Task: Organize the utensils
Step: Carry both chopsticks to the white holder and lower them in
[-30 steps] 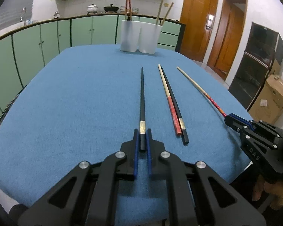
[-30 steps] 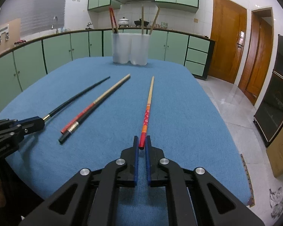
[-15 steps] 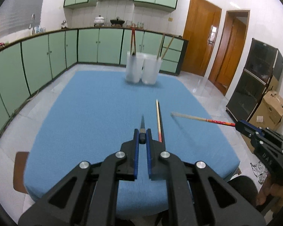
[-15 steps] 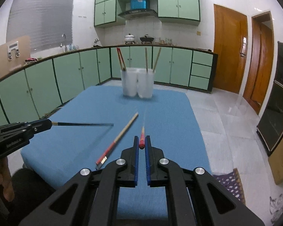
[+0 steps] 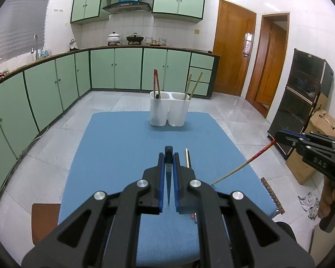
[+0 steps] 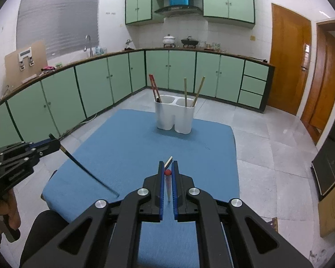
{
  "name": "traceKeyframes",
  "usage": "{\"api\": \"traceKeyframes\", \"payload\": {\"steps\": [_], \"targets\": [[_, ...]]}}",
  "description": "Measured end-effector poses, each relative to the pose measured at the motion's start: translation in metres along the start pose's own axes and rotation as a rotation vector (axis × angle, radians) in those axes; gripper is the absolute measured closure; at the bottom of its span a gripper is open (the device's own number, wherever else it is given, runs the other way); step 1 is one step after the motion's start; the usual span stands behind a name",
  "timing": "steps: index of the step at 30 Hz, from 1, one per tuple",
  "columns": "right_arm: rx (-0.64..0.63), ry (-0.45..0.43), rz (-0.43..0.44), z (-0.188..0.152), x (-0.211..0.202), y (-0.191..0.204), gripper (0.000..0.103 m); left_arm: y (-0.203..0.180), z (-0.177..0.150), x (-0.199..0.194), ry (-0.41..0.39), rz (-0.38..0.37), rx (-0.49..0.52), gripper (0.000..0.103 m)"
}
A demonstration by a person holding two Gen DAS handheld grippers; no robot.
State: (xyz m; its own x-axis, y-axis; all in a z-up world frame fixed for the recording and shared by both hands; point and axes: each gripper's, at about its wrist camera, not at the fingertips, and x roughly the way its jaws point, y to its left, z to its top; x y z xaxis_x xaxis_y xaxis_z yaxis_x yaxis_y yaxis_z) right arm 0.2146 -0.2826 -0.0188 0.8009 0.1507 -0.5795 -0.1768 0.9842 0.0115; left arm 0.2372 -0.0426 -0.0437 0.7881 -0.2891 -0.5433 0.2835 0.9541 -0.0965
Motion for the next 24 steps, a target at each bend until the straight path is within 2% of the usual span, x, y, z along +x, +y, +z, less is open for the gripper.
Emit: {"api": "traceKeyframes", "payload": {"steps": [15, 24], "targets": [[-0.081, 0.069, 0.012, 0.04, 0.022, 0.005, 0.097, -0.004, 0.016, 0.006, 0.017, -0.01, 0.042, 0.097], [-0.095, 0.104, 0.036, 0.073, 0.027, 0.002, 0.097, -0.005, 0.039, 0.018, 0.036, -0.042, 0.06, 0.097]]}}
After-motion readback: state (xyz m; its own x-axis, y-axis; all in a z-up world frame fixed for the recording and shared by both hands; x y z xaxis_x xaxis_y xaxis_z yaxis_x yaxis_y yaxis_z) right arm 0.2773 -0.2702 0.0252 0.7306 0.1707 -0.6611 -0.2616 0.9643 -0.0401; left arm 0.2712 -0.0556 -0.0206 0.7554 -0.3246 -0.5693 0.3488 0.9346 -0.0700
